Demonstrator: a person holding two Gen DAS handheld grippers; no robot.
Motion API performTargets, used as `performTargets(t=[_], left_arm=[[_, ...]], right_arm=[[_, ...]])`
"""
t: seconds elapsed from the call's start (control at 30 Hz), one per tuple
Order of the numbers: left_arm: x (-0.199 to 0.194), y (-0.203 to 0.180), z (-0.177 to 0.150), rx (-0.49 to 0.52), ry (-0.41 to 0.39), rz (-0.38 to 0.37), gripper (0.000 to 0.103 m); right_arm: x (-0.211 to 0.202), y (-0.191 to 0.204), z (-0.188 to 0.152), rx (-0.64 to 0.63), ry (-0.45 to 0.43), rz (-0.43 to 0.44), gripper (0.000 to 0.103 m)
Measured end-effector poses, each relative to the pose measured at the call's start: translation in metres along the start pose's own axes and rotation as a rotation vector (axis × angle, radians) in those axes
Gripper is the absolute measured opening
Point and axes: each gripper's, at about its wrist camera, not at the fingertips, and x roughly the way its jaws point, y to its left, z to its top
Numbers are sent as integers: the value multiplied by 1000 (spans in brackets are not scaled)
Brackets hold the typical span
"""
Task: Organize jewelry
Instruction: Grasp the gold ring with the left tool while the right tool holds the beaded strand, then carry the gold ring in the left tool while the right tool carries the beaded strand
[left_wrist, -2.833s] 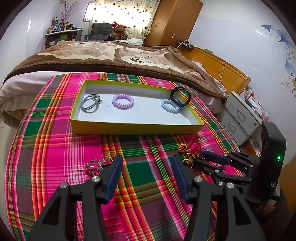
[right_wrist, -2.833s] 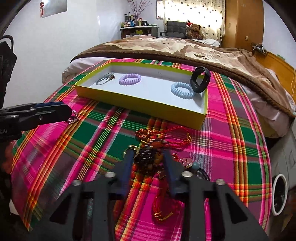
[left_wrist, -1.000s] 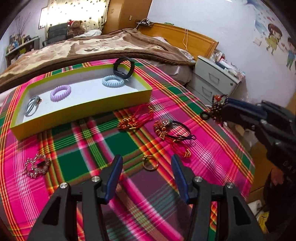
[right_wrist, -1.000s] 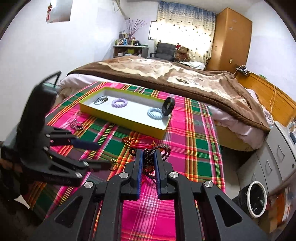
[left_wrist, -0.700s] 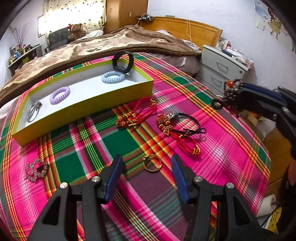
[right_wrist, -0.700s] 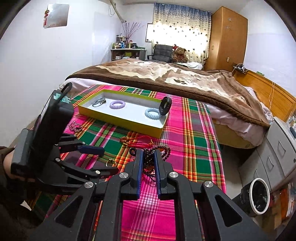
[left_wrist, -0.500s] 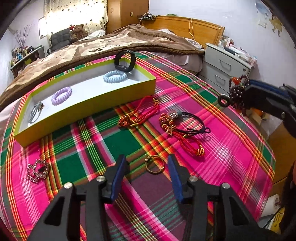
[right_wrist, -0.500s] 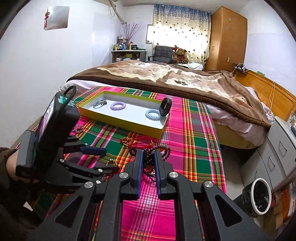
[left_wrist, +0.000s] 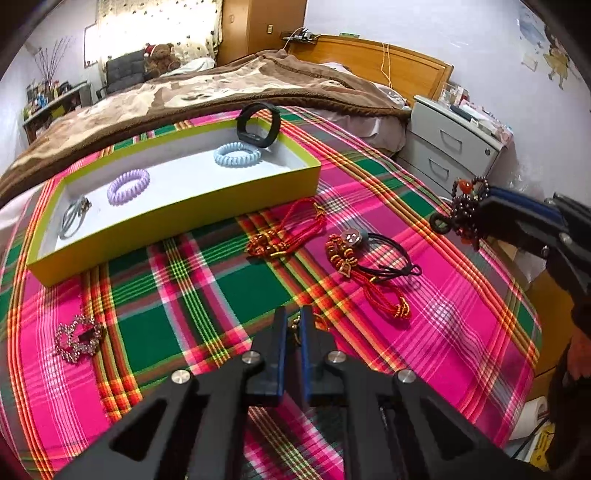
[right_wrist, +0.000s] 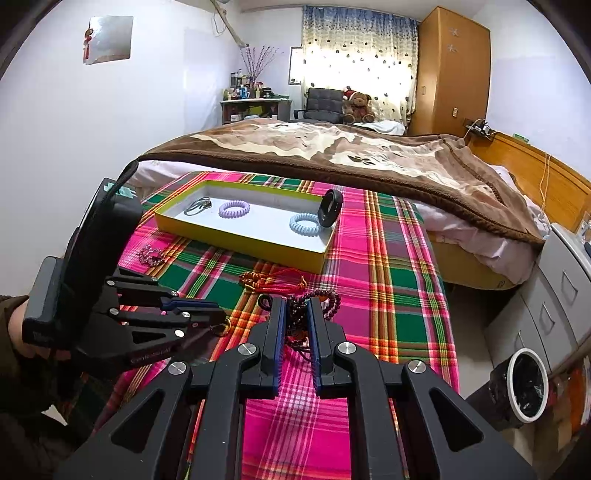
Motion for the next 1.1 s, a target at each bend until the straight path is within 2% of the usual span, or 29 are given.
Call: performTargets(t=[0.07, 0.17, 0.23, 0.27, 0.3, 0.53, 0.6, 0.67, 0.87, 1.1], left_arm=[[0, 4, -1, -21, 3, 7, 7], [-4, 6, -2, -44, -1, -88, 9], [-8, 1, -1, -23, -21, -76, 22], [-7, -1, -1, -7, -20, -61, 40], [-5, -3, 0, 3, -16, -48, 50], [5, -13, -1, 69, 15, 4, 50], [6, -17, -1, 99, 17, 39, 36], [5, -18, -1, 111, 15, 38, 23], [4, -15, -1, 108, 14, 24, 23], [-3, 0, 2, 58, -4, 19, 23]], right_arm=[[1, 0, 1, -1, 1, -5, 12], [-1, 0, 1, 6, -2, -3, 12], [-1, 0, 1, 6, -1, -10, 12], [0, 0, 0, 9, -1, -9, 12], [0, 0, 0, 13, 0, -7, 12], [2, 1, 1, 5, 3, -1, 12], [2, 1, 1, 8, 0, 2, 12], [2, 1, 1, 9, -3, 4, 12], [2, 2, 2, 6, -4, 2, 12], [5, 3, 9, 2, -2, 6, 12]])
